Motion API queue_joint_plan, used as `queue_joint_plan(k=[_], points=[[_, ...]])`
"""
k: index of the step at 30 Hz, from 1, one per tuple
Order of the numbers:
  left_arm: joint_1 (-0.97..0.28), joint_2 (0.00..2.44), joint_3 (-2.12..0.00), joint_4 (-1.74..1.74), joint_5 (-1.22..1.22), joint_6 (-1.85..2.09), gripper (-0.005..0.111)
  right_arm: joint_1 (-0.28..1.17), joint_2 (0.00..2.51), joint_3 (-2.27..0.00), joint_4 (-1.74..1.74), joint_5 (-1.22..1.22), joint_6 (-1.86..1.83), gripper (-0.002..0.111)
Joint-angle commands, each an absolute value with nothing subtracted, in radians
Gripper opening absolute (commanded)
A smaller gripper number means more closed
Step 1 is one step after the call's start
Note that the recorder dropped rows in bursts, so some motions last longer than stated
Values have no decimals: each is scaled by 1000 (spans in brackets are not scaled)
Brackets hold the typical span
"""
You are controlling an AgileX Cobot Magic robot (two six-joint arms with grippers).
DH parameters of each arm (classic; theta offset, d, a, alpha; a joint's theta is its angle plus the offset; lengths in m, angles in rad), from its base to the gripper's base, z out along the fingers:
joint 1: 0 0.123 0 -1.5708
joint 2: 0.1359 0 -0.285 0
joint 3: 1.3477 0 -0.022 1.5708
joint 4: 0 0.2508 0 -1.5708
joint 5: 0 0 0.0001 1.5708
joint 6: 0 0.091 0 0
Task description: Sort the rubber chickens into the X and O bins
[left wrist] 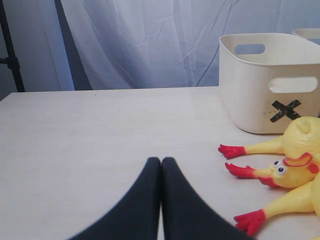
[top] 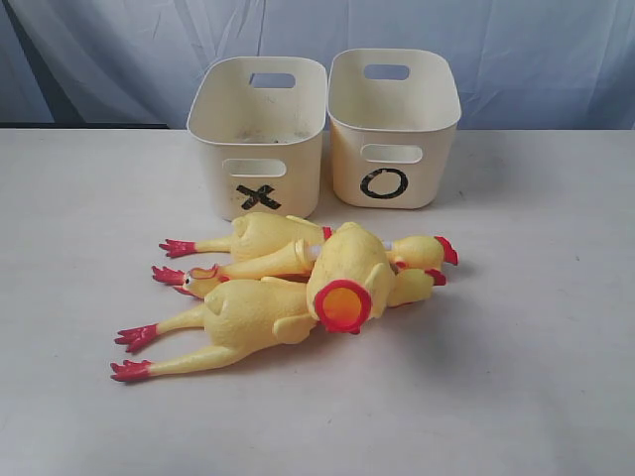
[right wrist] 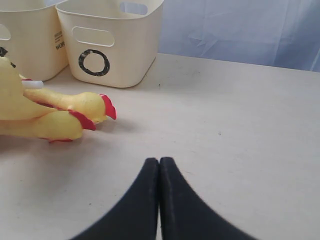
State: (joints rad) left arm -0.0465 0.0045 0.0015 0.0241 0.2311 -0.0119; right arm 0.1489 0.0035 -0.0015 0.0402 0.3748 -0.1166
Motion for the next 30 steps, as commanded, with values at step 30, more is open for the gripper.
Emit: queue_joint_plan(k=[30], points=[[-42,0,0,51,174,-16,0,151,0,0,42,364,-118,-1]])
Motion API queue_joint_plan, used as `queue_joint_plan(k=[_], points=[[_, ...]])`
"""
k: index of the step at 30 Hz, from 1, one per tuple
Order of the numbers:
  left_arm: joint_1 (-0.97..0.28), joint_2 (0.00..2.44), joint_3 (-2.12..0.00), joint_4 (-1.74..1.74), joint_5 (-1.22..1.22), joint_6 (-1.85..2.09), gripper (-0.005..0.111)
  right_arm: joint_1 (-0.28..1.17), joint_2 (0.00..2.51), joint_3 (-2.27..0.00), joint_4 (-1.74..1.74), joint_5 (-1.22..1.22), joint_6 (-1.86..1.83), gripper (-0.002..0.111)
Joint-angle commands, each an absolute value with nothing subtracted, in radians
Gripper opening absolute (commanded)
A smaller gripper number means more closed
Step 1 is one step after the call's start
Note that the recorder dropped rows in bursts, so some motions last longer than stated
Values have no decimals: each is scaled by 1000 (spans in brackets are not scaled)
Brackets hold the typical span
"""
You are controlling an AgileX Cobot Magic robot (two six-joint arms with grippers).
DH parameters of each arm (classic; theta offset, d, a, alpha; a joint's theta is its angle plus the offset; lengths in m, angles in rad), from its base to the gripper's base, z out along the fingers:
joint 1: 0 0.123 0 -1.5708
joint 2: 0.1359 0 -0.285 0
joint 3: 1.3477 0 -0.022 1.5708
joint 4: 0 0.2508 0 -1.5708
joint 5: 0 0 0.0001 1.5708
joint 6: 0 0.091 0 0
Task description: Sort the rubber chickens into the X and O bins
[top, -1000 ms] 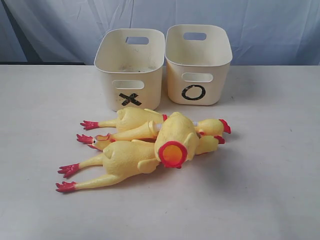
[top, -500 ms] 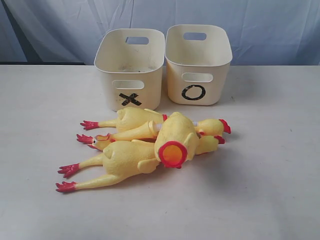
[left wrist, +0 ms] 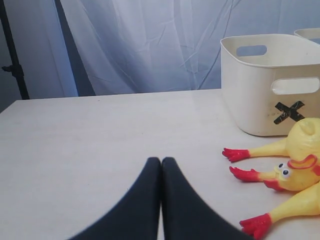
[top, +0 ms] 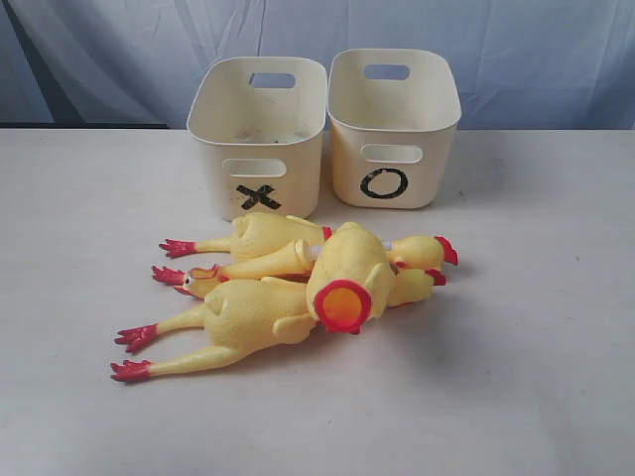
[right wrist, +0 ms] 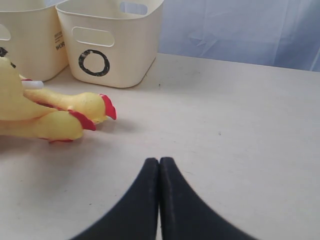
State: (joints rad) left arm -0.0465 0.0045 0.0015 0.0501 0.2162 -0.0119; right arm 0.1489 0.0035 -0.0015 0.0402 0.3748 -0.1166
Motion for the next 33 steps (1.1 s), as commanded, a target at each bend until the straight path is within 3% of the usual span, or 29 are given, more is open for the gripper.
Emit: queue_joint_plan(k=[1,17,23,33], points=[[-42,0,0,53,166,-16,0,151,0,0,42,364,-118,-1],[-42,0,0,-38,149,-23,0,151,0,0,42,362,-118,-1],[-42,0,0,-372,48,-23,0,151,0,0,42,362,-118,-1],[-42,0,0,-464,-174,-27,0,151,0,0,42,362,-118,-1]])
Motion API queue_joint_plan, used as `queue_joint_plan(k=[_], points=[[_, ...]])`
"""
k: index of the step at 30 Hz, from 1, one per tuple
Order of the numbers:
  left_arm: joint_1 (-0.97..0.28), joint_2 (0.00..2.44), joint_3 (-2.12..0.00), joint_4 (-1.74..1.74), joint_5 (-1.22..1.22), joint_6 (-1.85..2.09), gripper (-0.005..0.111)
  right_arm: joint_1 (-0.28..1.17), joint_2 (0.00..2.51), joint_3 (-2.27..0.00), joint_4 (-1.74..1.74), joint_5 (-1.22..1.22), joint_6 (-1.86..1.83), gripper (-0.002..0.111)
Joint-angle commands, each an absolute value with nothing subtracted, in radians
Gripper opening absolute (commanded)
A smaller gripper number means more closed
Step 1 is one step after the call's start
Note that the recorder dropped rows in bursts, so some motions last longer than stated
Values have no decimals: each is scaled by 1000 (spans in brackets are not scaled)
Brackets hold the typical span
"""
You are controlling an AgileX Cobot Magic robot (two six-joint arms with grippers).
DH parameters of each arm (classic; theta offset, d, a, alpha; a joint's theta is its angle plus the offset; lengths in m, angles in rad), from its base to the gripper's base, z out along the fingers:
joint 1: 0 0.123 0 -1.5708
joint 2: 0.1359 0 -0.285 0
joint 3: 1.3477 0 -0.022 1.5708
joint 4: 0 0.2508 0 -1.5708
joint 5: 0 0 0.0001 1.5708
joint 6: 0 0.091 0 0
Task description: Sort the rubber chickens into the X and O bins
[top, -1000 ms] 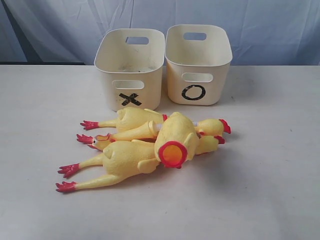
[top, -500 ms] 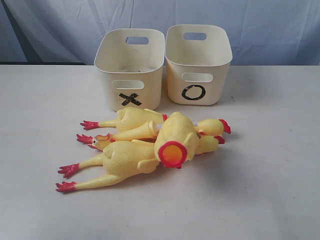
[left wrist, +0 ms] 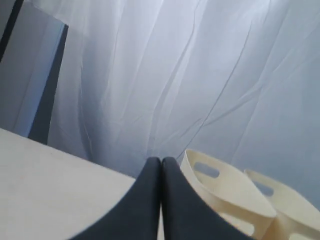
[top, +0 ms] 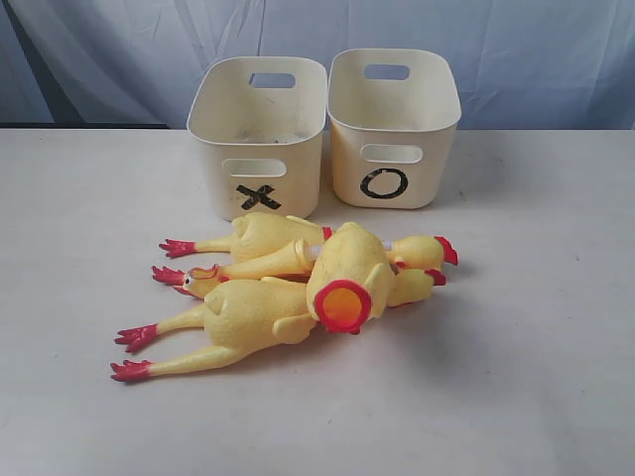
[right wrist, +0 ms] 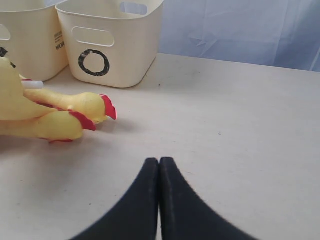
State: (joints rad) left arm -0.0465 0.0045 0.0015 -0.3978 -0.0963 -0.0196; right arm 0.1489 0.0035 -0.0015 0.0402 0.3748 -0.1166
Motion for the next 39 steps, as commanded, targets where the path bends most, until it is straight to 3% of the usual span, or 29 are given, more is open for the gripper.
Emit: queue_joint_plan(k=[1,8,15,24,39], points=[[-42,0,0,-513,-145,-48,0,151,0,0,42,364,-118,-1],[-42,0,-166,-500,93,-49,0,151,0,0,42,364,-118,-1],[-42,158,-296,-509,293,8,0,151,0,0,42,364,-118,-1],[-42,458,-459,-910,484,492,0,151,0,0,42,364,-118,-1],[-42,928,-620,-1137,831,1053,0,151,0,0,42,364,-118,-1]])
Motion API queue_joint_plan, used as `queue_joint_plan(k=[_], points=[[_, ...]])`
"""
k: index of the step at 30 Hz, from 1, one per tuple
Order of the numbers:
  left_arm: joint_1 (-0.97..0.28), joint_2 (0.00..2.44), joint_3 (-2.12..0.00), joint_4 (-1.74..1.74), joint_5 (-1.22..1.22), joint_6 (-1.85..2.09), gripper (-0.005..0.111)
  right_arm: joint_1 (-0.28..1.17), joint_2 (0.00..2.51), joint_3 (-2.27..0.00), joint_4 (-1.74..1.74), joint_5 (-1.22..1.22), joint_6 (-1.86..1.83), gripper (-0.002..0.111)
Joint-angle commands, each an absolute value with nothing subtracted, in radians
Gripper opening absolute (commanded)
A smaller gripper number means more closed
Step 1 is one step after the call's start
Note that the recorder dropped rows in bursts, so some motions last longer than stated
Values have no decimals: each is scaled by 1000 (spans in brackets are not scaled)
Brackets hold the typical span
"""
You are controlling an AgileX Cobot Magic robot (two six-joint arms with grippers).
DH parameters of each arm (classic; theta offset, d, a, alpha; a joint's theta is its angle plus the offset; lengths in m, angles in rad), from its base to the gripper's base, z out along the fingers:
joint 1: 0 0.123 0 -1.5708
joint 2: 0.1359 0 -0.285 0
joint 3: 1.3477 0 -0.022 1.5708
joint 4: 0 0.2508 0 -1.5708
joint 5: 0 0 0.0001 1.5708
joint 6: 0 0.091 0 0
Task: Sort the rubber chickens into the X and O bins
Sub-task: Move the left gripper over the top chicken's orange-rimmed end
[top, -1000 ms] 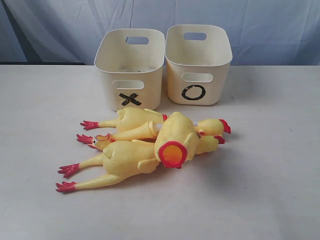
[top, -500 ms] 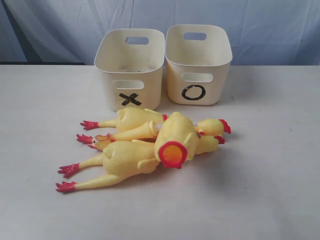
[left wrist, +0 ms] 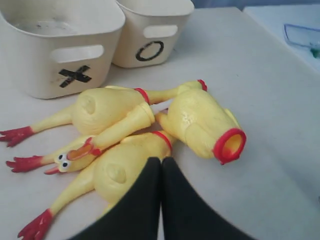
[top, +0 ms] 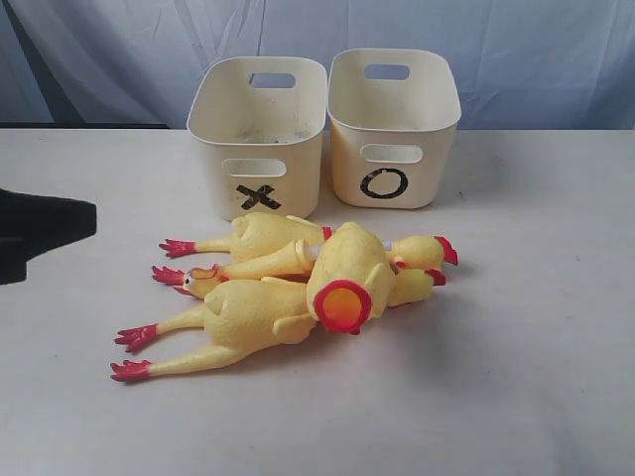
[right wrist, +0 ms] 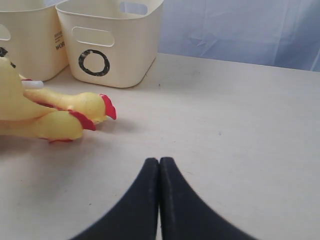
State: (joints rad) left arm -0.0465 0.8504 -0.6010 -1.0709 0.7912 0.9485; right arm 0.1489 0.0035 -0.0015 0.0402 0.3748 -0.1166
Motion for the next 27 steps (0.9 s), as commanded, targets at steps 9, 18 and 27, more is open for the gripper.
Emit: queue_joint_plan(k=[9,18,27], points=[[-44,1077,-658,-1328,931,1134,0,151,0,0,42,364,-118,-1],[-44,1236,-665,-1620,1104,1085,0,151,0,0,42,364,-118,-1],[-44,1398,-665,-1553,1197,805,0,151,0,0,42,364,-118,-1]])
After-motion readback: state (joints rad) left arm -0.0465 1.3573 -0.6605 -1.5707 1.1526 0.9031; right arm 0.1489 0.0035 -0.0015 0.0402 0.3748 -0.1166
